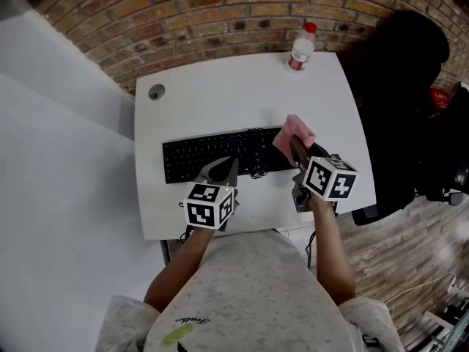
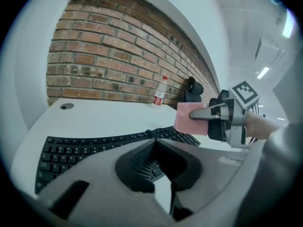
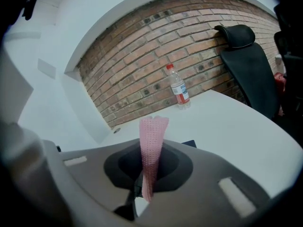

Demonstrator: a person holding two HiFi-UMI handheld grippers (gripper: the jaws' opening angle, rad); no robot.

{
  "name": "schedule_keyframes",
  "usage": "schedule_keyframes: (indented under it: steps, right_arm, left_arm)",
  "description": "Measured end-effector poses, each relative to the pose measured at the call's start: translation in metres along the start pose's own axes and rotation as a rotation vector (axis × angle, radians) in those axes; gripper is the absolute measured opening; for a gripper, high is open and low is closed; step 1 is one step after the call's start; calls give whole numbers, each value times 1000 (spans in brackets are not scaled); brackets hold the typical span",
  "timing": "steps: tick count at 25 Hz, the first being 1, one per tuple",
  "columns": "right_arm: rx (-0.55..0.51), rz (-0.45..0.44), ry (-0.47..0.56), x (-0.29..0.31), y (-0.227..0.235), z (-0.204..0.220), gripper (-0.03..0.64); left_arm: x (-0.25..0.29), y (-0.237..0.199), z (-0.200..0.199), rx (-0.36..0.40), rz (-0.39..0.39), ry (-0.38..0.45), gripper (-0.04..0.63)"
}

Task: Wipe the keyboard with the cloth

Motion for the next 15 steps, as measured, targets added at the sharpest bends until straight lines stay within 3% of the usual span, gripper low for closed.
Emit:
schedule_keyframes:
  steps: [15]
  right_arm:
    - [-111,-90,-56,47,-129,31,26]
  left_arm:
    - [-64,-69,45,-70,-33,38,-3]
Point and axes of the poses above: the fingertips, and each gripper's own axes: x forward along the fingers, y to its right, z out of its underside, the point moved 5 cm from there along -x, backward along the fingers, and after that the axes turned 15 degrees about -y, right-handed, at the moved point
